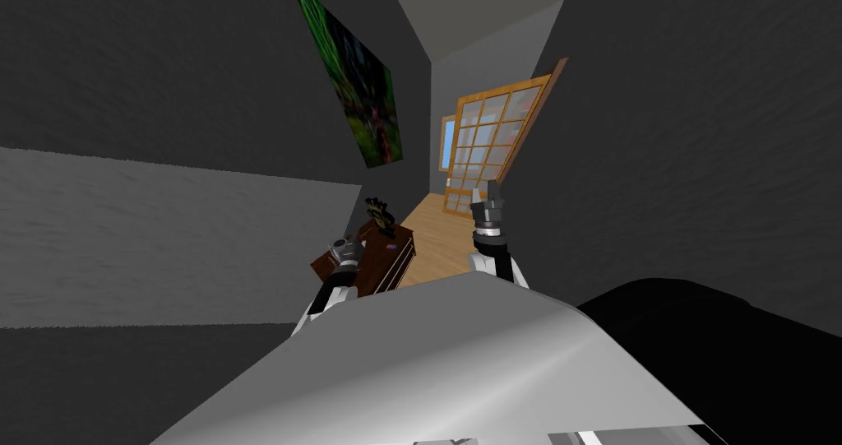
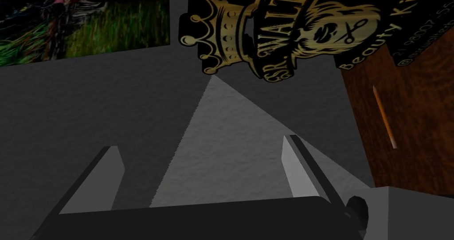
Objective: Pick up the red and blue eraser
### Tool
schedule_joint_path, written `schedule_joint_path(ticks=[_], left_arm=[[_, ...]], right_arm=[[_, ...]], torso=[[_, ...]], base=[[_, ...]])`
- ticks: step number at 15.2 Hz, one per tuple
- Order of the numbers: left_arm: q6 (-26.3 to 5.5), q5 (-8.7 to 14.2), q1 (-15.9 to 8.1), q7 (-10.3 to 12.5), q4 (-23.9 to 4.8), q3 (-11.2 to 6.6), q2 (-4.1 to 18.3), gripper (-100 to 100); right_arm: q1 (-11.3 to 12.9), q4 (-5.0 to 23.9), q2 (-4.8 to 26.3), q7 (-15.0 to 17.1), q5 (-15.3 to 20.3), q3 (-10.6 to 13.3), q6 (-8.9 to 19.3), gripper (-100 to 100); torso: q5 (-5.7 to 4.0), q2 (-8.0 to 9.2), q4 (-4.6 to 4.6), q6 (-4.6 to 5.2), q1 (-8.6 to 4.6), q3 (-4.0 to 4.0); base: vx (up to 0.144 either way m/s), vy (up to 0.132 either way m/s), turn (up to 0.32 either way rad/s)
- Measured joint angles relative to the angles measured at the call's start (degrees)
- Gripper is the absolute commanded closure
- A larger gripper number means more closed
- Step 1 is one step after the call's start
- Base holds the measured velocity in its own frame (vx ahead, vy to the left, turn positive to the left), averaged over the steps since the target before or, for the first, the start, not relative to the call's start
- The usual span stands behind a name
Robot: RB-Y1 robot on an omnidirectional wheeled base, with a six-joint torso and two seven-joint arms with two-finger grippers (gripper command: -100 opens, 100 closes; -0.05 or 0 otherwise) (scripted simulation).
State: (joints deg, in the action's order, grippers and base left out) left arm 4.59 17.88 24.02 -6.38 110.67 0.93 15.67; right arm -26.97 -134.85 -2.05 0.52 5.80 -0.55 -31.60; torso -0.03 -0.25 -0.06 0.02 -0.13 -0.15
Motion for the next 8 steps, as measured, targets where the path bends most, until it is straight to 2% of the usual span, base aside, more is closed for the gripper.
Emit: schedule_joint_path(ticks=[3, 6, 8], left_arm=[[-2.9, 2.2, -0.4, -1.3, -3.1, 0.58, 0.9, -100], [-5.6, 5.1, -0.7, -1.8, -6.1, 0.56, 3.3, -100], [-6.6, 6.0, -1.3, -2.4, -8.3, 0.93, 3.4, -100]], right_arm=[[0.0, 0.0, 0.0, 0.0, 0.0, 0.0, 0.0, 0], [0.0, 0.0, 0.0, 0.0, 0.0, 0.0, 0.0, 0], [0.0, 0.0, 0.0, 0.0, 0.0, 0.0, 0.0, 0]], torso=[[0.0, -0.02, 0.0, 0.02, -0.01, -0.01], [0.01, -0.03, -0.01, -0.01, 0.04, -0.02], [0.01, 0.05, 0.01, 0.01, 0.02, 0.03]], base=[[0.072, -0.026, -0.165], [0.062, -0.017, -0.11], [0.045, -0.02, -0.146]])
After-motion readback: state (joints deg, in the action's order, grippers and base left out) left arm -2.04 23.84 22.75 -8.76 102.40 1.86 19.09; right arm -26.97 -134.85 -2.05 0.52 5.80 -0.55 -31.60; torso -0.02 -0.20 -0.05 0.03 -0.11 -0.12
